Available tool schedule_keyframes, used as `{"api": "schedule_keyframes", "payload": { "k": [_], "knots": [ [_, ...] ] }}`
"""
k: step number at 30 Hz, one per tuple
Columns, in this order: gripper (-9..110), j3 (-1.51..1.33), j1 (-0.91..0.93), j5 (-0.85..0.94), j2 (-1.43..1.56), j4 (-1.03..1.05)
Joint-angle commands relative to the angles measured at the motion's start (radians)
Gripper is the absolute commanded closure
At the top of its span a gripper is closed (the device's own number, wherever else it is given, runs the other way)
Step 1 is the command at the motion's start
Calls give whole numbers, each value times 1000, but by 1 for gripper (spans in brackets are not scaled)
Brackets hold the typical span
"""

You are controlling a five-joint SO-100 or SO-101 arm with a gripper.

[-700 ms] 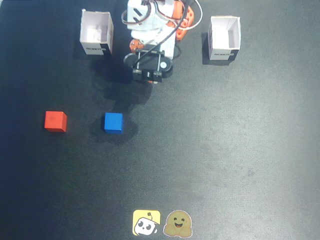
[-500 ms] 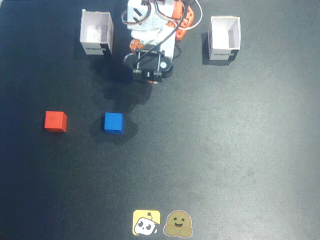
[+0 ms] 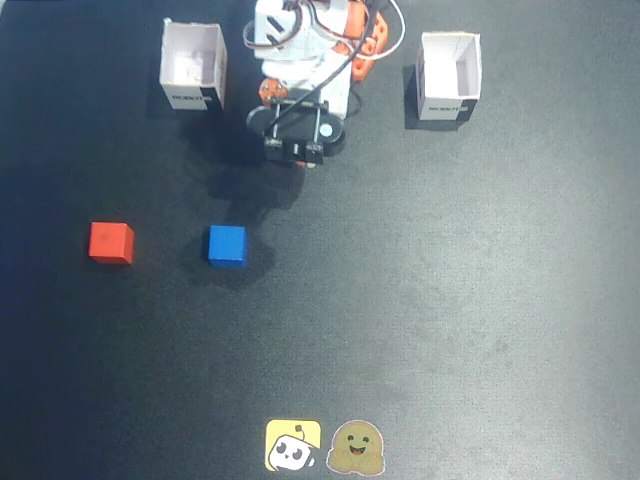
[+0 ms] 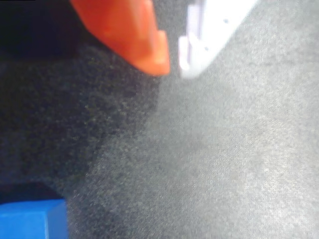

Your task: Put the red cube in the right box and the blue cube in the left box.

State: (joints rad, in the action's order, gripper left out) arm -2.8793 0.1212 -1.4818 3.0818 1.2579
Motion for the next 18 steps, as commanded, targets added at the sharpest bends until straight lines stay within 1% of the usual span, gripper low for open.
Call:
{"api": "schedule_keyframes", "payload": {
  "k": [1,18],
  "knots": [
    [101,6,3,-8,9,5],
    [101,6,-5,-17,9,6]
  ]
}}
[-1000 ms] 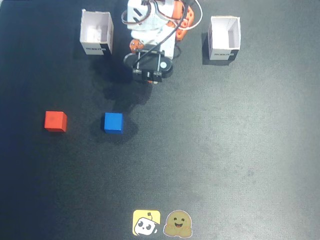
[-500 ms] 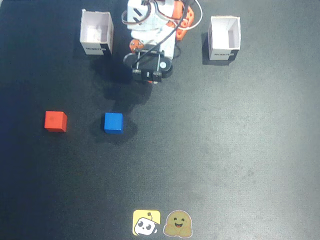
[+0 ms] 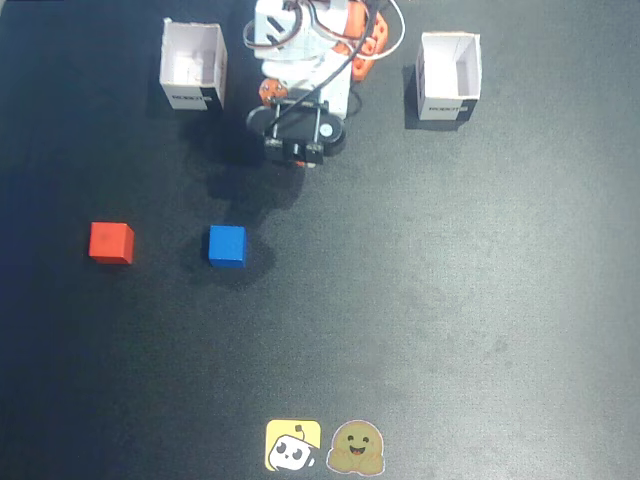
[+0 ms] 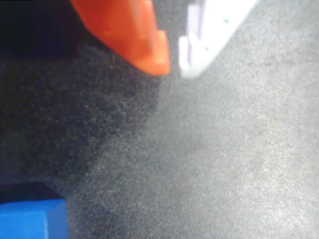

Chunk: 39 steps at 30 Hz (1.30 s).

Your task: Put the red cube in the right box and the blue cube in the left box.

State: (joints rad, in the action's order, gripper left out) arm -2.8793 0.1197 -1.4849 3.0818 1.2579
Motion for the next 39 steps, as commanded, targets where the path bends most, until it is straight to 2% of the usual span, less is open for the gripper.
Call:
{"api": "schedule_keyframes", "payload": {
  "k": [1,7,12,22,39],
  "knots": [
    [101,6,-5,-21,9,8],
    [101,52,-5,-34,-12,25],
    [101,210,18,6,-272,-14],
    [101,364,163,192,-568,-192],
    [98,586,316,373,-950,-374]
  ]
}}
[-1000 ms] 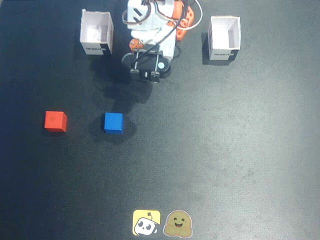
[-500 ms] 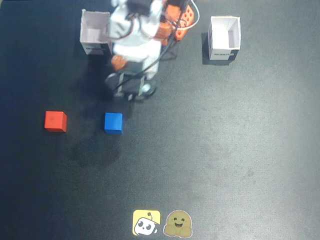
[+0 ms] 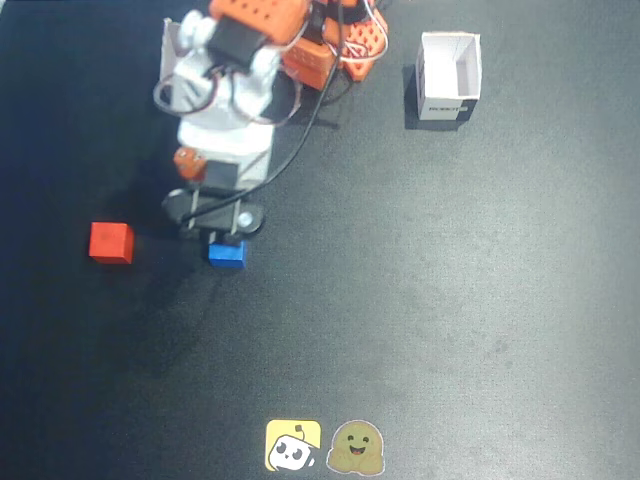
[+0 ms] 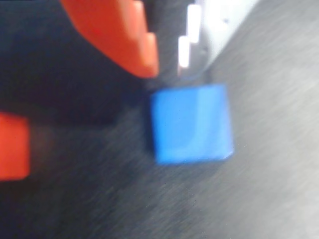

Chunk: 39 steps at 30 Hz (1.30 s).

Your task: Put the red cube in the right box and the blue cube in the left box.

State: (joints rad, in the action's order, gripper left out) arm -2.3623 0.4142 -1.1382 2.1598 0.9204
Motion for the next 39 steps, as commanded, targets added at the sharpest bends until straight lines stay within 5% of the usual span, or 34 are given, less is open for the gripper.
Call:
{"api": "schedule_keyframes", "payload": {
  "k": [1,39],
  "knots": [
    [98,78,29,34,-48,-49],
    [86,295,215,146,-471,-270]
  ]
}}
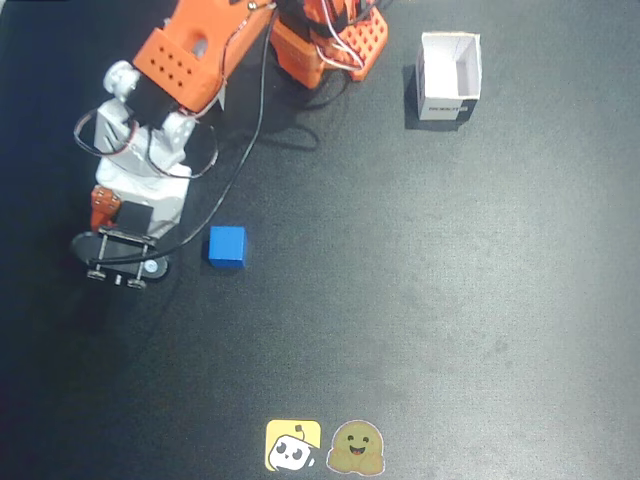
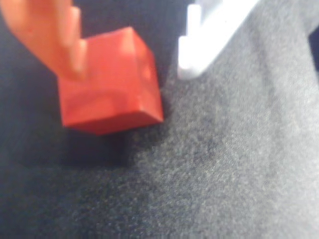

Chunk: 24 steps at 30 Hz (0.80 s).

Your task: Put the red cube in the right box and the blue cube in the left box.

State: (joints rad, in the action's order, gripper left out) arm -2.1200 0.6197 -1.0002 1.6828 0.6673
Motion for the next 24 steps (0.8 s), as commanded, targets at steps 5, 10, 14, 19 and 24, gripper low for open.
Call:
{"api": "schedule_keyframes", "payload": {
  "k": [5,10,14,19,24],
  "knots": [
    [84,55,21,11,-8,-18],
    [84,64,48,32,-40,-35],
    [84,78,58,40,-54,-37],
    [84,127,74,58,-115,-34],
    [83,152,78,83,-153,-32]
  ]
}}
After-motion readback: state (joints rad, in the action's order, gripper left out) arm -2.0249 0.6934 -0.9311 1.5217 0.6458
